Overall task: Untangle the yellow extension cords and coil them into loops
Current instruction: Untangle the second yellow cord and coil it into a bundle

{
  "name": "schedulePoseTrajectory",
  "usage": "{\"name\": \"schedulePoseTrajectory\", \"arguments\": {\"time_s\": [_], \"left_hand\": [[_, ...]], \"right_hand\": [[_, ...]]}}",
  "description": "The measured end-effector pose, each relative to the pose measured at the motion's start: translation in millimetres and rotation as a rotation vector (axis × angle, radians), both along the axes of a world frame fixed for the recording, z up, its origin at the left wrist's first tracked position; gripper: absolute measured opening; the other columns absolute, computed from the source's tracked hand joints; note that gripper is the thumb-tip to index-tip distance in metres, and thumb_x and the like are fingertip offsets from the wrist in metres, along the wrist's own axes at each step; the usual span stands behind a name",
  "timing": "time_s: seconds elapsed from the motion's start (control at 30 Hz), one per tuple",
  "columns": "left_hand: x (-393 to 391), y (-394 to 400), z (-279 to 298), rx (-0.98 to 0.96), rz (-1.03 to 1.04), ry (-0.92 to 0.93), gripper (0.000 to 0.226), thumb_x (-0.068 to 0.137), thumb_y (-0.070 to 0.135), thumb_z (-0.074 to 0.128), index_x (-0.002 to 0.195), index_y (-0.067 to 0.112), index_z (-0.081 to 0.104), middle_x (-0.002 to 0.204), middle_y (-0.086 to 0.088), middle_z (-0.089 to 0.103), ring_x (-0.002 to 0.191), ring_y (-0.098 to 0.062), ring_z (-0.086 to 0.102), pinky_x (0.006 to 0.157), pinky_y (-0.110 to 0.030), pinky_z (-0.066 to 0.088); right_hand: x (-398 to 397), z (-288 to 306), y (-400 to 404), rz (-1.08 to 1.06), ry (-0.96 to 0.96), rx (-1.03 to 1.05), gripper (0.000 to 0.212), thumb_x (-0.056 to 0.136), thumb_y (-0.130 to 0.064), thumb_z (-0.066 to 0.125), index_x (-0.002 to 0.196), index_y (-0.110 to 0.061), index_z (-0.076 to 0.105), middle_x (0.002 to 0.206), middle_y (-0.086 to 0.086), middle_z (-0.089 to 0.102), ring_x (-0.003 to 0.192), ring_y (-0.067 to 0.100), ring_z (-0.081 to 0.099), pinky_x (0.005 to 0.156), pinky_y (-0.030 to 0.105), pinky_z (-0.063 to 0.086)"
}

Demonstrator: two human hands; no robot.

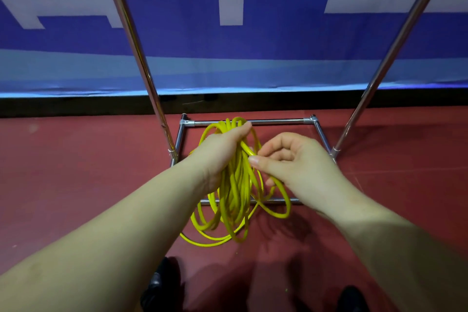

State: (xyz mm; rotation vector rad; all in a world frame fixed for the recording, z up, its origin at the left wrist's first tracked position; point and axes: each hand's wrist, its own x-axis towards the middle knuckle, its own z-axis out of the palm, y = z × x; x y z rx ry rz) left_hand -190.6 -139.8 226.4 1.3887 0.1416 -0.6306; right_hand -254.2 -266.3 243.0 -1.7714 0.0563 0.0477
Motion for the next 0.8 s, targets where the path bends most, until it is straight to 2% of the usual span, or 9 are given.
{"name": "schedulePoseTrajectory", "arguments": {"time_s": [0.07,0.1,0.2,0.3,0.37,0.57,0.63,0.73,0.8], "left_hand": [[2,-3,-1,0.007,0.072,-0.064,0.041,0.091,0.038,0.056,0.061,0.009,0.056,0.048,-0.003,0.053,0.045,-0.019,0.052,0.053,-0.027,0.046],[3,-4,-1,-0.001,0.109,-0.076,0.041,0.092,0.037,0.055,0.061,0.010,0.054,0.046,-0.002,0.051,0.043,-0.017,0.052,0.050,-0.024,0.045],[10,-1,2,-0.085,0.221,-0.047,0.032,0.092,0.036,0.055,0.070,0.014,0.054,0.049,0.002,0.053,0.045,-0.014,0.053,0.053,-0.025,0.044],[21,13,5,-0.207,0.313,0.025,0.029,0.091,0.040,0.056,0.073,0.017,0.054,0.050,0.004,0.053,0.047,-0.012,0.054,0.055,-0.026,0.046],[25,24,8,-0.301,0.375,0.077,0.032,0.090,0.041,0.056,0.070,0.016,0.053,0.049,0.004,0.051,0.045,-0.011,0.053,0.051,-0.022,0.048],[26,37,12,-0.376,0.431,0.087,0.037,0.091,0.044,0.054,0.067,0.016,0.051,0.048,0.005,0.048,0.040,-0.009,0.050,0.047,-0.017,0.047],[28,41,13,-0.410,0.447,0.085,0.039,0.092,0.045,0.053,0.065,0.016,0.048,0.047,0.005,0.046,0.039,-0.009,0.049,0.047,-0.016,0.047],[32,50,16,-0.463,0.491,0.064,0.038,0.092,0.041,0.053,0.064,0.018,0.044,0.047,0.006,0.042,0.039,-0.007,0.046,0.051,-0.017,0.048],[34,56,16,-0.414,0.479,0.026,0.036,0.092,0.037,0.054,0.064,0.018,0.044,0.046,0.007,0.043,0.039,-0.007,0.047,0.059,-0.024,0.050]], "right_hand": [[0,-4,1,0.087,0.034,-0.040,0.013,0.084,-0.018,0.065,0.084,-0.012,0.053,0.062,0.005,0.060,0.050,0.010,0.054,0.053,0.022,0.049],[0,-5,1,0.157,0.052,-0.076,0.012,0.087,-0.019,0.061,0.084,-0.013,0.052,0.061,0.002,0.059,0.050,0.009,0.053,0.054,0.021,0.048],[-1,-14,-7,0.334,0.068,-0.233,0.015,0.092,-0.018,0.054,0.077,-0.017,0.052,0.064,-0.002,0.059,0.057,0.008,0.054,0.062,0.024,0.048],[-3,-31,-21,0.491,0.148,-0.503,0.021,0.091,-0.027,0.056,0.070,-0.026,0.059,0.071,-0.005,0.062,0.068,0.007,0.054,0.073,0.030,0.047],[-7,-42,-28,0.586,0.235,-0.640,0.020,0.089,-0.029,0.059,0.069,-0.030,0.060,0.077,-0.006,0.062,0.071,0.006,0.053,0.074,0.028,0.045],[-9,-51,-46,0.553,0.301,-0.801,0.018,0.090,-0.015,0.054,0.083,-0.032,0.055,0.075,-0.012,0.058,0.069,0.004,0.052,0.069,0.017,0.042],[-7,-50,-53,0.458,0.279,-0.752,0.011,0.092,-0.012,0.052,0.090,-0.022,0.055,0.082,-0.008,0.067,0.072,0.005,0.057,0.069,0.014,0.043],[-2,-38,-66,0.298,0.237,-0.543,0.007,0.092,-0.013,0.055,0.095,-0.007,0.058,0.073,-0.002,0.071,0.065,0.014,0.060,0.071,0.026,0.049],[-1,-25,-73,0.181,0.208,-0.421,0.011,0.090,-0.013,0.057,0.088,-0.005,0.063,0.064,0.000,0.070,0.056,0.013,0.058,0.060,0.025,0.049]]}}
